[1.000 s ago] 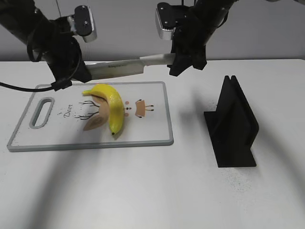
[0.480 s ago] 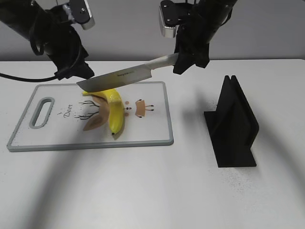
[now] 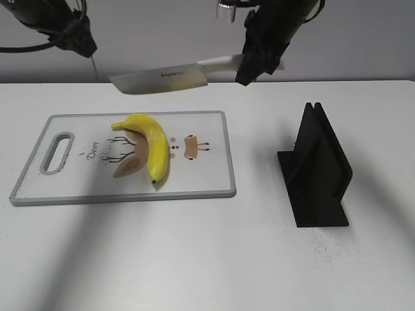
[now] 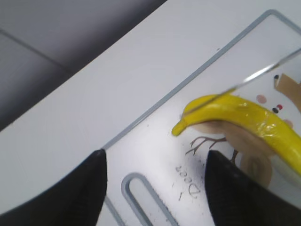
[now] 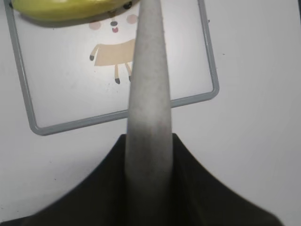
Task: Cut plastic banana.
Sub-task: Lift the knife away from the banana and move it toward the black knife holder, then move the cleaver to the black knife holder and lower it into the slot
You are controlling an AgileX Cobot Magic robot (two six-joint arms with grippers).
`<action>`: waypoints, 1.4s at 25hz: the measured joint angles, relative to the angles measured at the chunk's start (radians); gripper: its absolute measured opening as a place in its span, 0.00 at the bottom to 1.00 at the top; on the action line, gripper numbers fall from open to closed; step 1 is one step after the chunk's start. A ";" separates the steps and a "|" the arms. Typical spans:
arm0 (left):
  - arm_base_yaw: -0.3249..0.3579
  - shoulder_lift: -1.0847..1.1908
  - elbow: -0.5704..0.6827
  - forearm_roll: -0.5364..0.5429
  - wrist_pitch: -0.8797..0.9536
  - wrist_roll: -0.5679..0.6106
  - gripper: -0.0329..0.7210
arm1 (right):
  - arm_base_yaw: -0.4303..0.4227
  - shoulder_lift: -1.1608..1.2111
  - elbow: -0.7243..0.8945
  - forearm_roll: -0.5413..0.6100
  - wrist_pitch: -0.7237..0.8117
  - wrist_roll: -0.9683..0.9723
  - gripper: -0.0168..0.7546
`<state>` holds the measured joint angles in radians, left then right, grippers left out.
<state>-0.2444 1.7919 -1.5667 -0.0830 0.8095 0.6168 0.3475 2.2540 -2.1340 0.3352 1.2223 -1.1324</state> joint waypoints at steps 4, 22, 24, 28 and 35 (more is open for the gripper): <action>0.013 -0.002 -0.080 0.115 0.191 -0.195 0.86 | 0.000 -0.051 0.000 0.000 0.001 0.165 0.24; 0.238 -0.131 -0.127 0.011 0.408 -0.439 0.82 | 0.000 -0.300 0.020 -0.099 0.005 0.976 0.24; 0.238 -0.182 -0.126 0.011 0.409 -0.440 0.82 | 0.000 -0.354 0.064 -0.099 0.005 1.001 0.24; 0.238 -0.313 -0.075 0.014 0.406 -0.440 0.82 | 0.000 -0.486 0.230 -0.126 0.005 1.040 0.24; 0.238 -0.623 0.236 0.083 0.409 -0.442 0.82 | 0.000 -0.773 0.631 -0.164 -0.123 1.108 0.24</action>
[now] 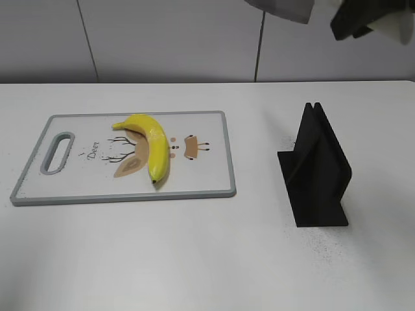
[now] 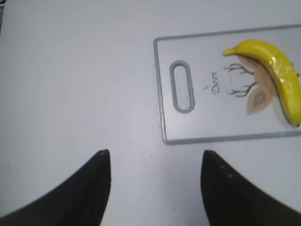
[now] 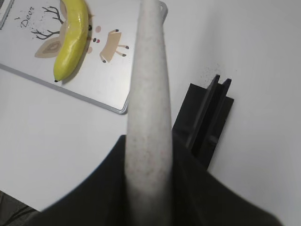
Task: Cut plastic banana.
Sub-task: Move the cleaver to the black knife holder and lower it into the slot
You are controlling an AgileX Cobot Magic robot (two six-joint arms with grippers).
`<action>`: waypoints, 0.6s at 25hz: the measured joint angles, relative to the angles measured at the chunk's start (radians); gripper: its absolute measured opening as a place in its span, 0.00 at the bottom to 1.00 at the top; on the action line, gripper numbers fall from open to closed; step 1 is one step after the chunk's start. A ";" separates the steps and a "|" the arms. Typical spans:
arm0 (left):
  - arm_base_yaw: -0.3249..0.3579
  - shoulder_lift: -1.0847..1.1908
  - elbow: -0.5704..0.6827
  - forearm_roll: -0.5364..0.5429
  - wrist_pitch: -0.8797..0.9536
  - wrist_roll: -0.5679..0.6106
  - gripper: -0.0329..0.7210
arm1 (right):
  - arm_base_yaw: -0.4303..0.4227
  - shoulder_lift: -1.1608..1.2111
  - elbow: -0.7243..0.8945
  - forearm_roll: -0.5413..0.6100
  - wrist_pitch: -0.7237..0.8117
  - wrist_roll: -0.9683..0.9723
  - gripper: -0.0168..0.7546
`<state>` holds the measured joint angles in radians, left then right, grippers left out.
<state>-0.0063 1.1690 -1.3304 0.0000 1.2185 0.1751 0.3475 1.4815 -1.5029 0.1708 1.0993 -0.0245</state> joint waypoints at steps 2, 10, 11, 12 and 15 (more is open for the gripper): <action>0.000 -0.095 0.102 0.018 0.000 -0.003 0.82 | 0.000 -0.072 0.109 -0.002 -0.053 0.017 0.24; 0.000 -0.464 0.477 0.023 -0.005 -0.006 0.82 | 0.000 -0.256 0.433 -0.003 -0.244 0.106 0.24; 0.000 -0.503 0.518 0.023 -0.008 -0.006 0.82 | 0.000 -0.276 0.469 -0.003 -0.266 0.116 0.24; 0.000 -0.550 0.549 0.023 -0.015 -0.006 0.82 | 0.000 -0.295 0.503 -0.003 -0.286 0.126 0.24; 0.000 -0.684 0.635 0.022 -0.029 -0.006 0.82 | 0.000 -0.344 0.591 -0.003 -0.342 0.161 0.24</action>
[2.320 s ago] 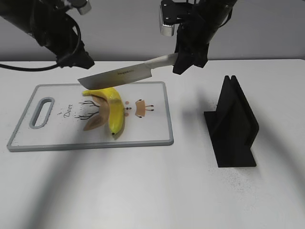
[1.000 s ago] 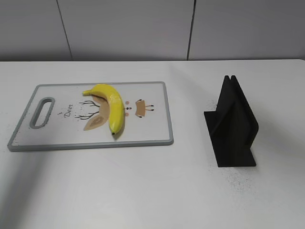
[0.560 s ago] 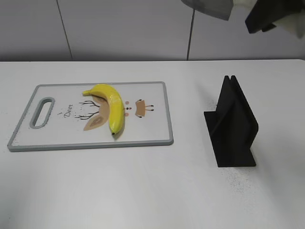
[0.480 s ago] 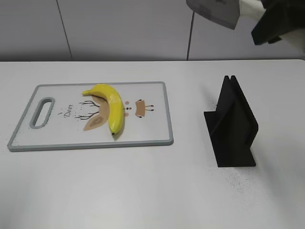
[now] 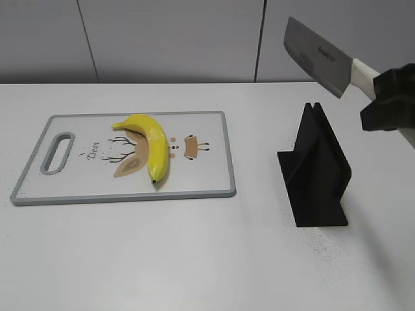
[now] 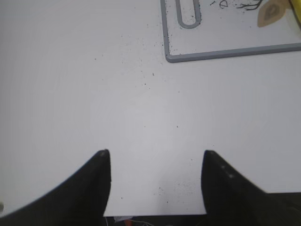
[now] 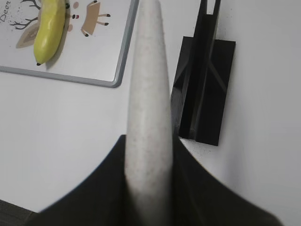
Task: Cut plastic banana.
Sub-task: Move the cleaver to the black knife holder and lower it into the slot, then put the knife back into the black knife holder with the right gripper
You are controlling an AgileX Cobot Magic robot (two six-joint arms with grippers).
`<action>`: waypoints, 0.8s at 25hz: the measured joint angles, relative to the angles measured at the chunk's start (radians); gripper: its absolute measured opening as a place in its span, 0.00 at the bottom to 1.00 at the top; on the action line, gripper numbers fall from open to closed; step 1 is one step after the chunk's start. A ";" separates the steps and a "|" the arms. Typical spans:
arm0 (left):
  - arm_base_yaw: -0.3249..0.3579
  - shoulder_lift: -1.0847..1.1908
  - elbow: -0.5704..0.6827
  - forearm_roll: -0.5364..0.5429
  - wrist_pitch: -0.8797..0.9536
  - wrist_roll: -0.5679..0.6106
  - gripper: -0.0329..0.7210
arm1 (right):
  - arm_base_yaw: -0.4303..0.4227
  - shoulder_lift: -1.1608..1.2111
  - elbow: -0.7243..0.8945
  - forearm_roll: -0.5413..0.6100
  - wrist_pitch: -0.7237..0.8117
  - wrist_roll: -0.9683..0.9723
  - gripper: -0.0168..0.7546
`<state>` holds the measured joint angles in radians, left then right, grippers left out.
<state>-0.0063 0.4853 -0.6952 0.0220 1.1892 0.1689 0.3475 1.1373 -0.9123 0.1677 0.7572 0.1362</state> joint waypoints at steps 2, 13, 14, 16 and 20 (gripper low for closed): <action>0.000 -0.092 0.042 0.000 -0.002 0.000 0.82 | 0.000 -0.027 0.053 0.000 -0.037 0.014 0.24; 0.000 -0.426 0.139 -0.047 0.003 0.000 0.82 | 0.000 -0.142 0.275 -0.006 -0.170 0.094 0.24; 0.000 -0.438 0.150 -0.057 -0.003 0.000 0.82 | 0.000 -0.142 0.281 -0.011 -0.176 0.095 0.24; 0.000 -0.455 0.177 -0.073 -0.024 0.000 0.82 | 0.000 -0.142 0.286 -0.025 -0.187 0.098 0.24; 0.000 -0.456 0.219 -0.109 -0.089 0.000 0.82 | 0.000 -0.141 0.286 -0.055 -0.227 0.119 0.24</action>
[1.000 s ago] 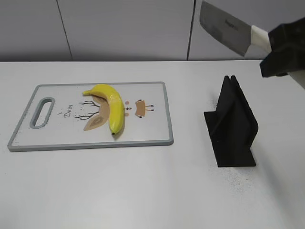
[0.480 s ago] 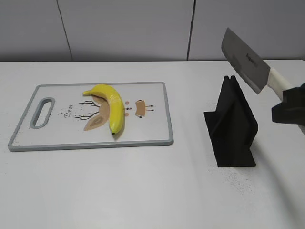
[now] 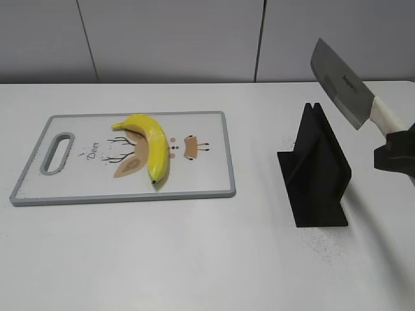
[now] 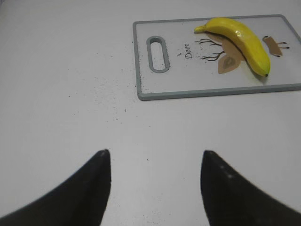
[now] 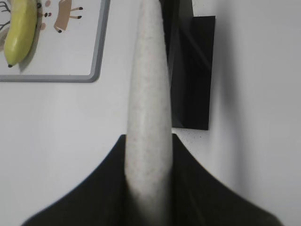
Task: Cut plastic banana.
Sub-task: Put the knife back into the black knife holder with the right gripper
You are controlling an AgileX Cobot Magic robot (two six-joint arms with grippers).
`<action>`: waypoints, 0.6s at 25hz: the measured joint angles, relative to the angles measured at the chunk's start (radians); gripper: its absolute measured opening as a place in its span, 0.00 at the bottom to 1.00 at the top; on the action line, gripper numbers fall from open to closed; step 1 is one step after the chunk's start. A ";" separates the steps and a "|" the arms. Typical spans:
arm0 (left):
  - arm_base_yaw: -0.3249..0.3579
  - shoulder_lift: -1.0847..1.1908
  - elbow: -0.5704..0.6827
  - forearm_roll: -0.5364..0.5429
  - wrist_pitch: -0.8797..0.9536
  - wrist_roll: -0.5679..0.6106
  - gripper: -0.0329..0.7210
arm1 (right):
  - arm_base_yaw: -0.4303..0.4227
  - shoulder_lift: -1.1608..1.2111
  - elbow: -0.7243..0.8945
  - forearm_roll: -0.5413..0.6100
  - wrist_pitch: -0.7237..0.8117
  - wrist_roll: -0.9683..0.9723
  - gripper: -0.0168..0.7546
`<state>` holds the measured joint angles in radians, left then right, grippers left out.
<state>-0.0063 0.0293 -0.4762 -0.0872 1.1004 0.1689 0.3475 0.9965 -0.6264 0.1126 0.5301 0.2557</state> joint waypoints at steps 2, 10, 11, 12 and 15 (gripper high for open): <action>0.000 -0.001 0.001 -0.002 -0.011 0.000 0.82 | 0.000 0.009 0.000 -0.011 -0.016 0.016 0.24; 0.000 -0.001 0.001 -0.004 -0.018 0.000 0.82 | 0.000 0.114 0.001 -0.036 -0.074 0.028 0.24; 0.000 -0.001 0.001 -0.004 -0.018 0.000 0.82 | 0.000 0.127 0.001 -0.039 -0.085 0.028 0.24; 0.000 -0.001 0.001 -0.004 -0.018 0.000 0.82 | 0.000 0.139 0.001 -0.041 -0.093 0.029 0.24; 0.000 -0.001 0.001 -0.004 -0.018 0.000 0.82 | 0.000 0.167 0.001 -0.044 -0.109 0.031 0.24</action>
<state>-0.0063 0.0284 -0.4748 -0.0910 1.0822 0.1686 0.3475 1.1631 -0.6257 0.0684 0.4210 0.2864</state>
